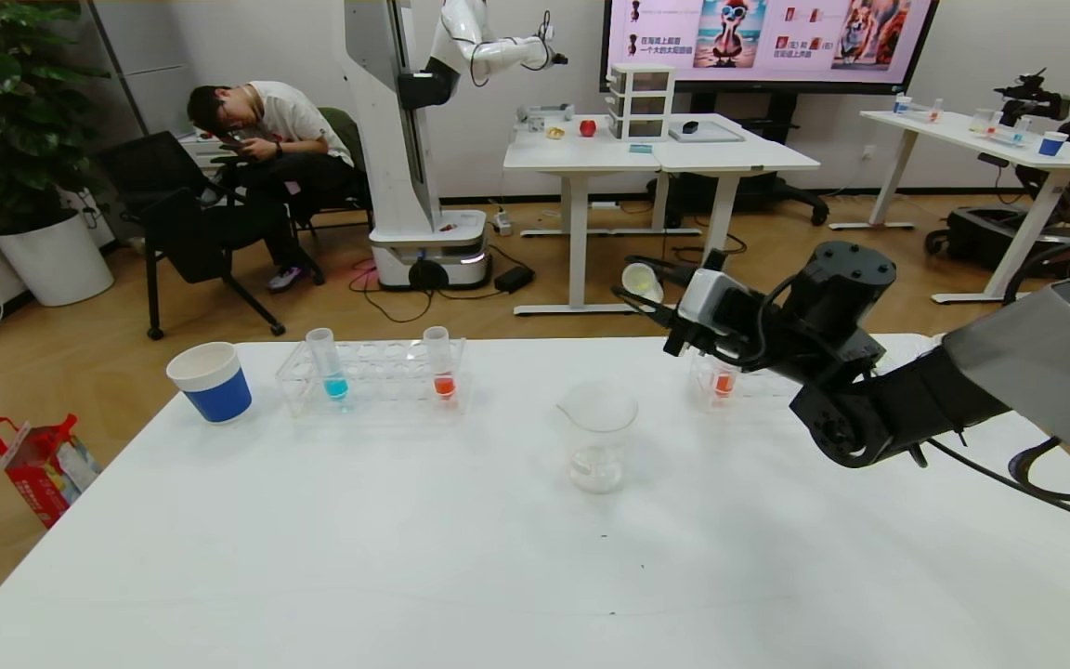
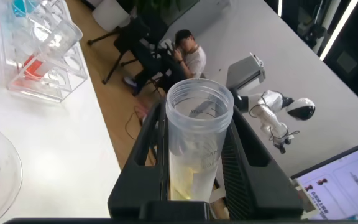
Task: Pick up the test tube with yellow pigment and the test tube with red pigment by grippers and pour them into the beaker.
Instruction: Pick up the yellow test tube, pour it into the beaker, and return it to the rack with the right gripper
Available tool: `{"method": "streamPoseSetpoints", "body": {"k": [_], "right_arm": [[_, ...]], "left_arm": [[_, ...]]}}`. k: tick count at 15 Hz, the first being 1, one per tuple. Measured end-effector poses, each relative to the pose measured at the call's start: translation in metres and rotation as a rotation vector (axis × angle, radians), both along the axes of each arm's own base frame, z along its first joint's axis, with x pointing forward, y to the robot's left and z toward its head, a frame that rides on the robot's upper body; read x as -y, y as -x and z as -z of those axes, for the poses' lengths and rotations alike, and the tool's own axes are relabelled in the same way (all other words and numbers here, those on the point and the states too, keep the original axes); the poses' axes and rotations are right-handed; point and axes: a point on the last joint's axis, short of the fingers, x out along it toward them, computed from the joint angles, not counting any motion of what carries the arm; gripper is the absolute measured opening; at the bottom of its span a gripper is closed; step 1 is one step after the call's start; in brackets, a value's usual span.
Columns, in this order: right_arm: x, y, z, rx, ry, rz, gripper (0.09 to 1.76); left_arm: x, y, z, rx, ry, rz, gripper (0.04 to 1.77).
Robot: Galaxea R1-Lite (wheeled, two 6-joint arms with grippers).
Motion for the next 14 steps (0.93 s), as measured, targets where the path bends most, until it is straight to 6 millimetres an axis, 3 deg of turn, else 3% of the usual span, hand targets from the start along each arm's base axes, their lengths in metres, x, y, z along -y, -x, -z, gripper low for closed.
{"method": "streamPoseSetpoints", "body": {"k": [14], "right_arm": [[-0.01, -0.005, 0.036, 0.305, 0.2, -0.178, 0.5]], "left_arm": [[0.0, 0.0, 0.0, 0.0, 0.0, 0.0, 1.75]]}}
